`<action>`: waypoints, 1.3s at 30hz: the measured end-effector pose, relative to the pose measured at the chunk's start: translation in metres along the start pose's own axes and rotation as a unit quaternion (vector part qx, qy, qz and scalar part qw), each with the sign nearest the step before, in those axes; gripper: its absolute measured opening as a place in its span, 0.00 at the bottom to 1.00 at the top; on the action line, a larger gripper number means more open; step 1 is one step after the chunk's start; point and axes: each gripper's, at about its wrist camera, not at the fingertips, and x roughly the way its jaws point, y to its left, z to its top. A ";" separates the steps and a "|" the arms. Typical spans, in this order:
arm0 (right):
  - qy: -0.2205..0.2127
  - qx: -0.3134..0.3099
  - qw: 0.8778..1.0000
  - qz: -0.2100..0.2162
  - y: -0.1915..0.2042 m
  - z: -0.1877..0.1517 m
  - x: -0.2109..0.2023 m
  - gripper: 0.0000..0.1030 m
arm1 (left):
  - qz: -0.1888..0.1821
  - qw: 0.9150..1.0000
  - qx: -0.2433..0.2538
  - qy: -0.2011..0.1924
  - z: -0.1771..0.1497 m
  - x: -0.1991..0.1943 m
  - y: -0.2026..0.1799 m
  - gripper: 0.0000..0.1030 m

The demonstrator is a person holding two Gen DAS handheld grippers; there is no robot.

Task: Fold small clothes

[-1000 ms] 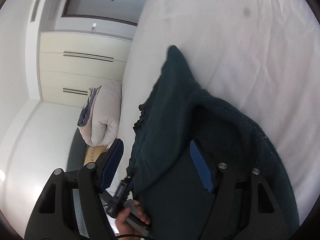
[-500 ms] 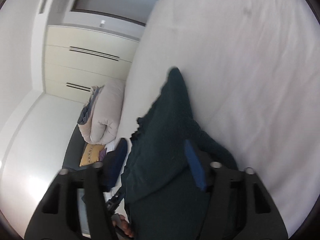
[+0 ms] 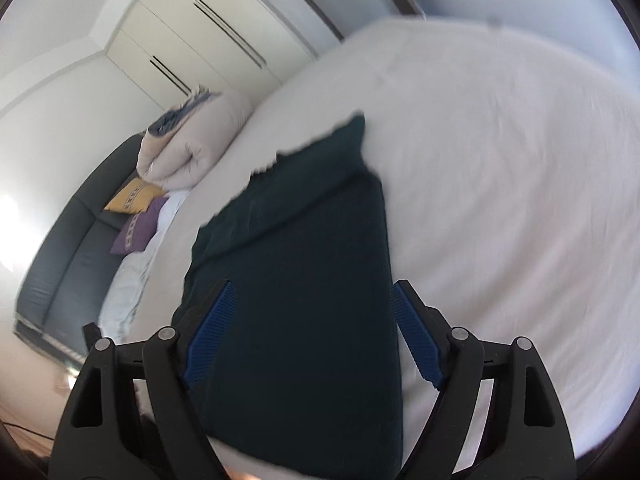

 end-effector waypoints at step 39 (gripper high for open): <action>0.147 0.102 0.982 0.057 -0.048 -0.085 0.025 0.08 | -0.134 0.981 -0.105 0.095 -0.048 -0.009 0.029 0.06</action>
